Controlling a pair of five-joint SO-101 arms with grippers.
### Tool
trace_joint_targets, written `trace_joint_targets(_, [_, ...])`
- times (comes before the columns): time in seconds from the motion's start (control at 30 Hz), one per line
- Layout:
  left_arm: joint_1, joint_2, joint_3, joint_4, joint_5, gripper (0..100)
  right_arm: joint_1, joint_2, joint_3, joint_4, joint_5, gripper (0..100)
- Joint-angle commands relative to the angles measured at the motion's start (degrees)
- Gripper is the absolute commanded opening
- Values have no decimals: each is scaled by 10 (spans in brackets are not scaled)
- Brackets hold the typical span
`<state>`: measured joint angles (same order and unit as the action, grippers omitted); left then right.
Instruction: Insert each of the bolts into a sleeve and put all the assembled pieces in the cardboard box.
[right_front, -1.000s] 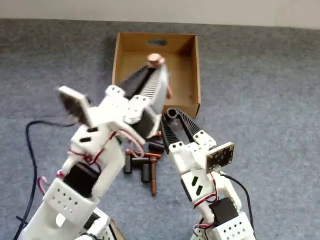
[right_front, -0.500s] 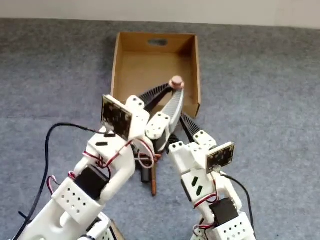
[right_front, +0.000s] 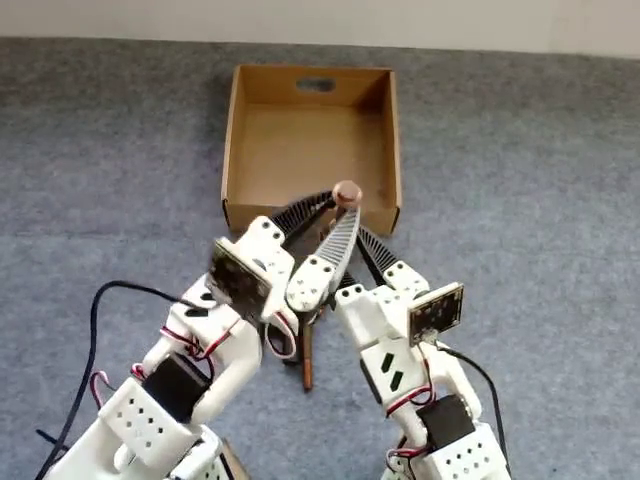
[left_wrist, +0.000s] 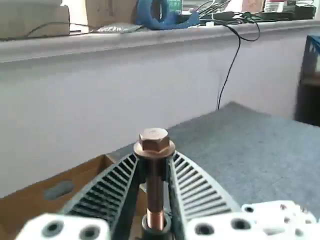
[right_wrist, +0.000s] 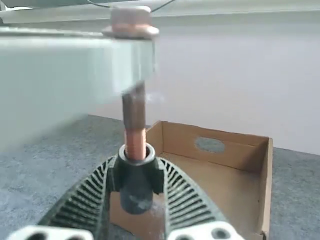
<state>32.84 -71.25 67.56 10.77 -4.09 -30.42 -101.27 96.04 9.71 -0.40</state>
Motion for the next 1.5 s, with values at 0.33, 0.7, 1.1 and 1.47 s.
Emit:
trace_joint_targets(0.33, [-4, -4, -1, 91, -40, 7, -1, -7, 40, 38, 4, 5])
trace_joint_targets(0.7, [-46, -5, -7, 145, -6, 151, 0, -7, 40, 39, 4, 5])
trace_joint_targets(1.1, [-50, -6, -232, 396, 90, 104, 0, -7, 43, 39, 4, 5])
trace_joint_targets(1.47, [-117, -6, -291, 538, 86, 11, 0, -7, 44, 40, 4, 5])
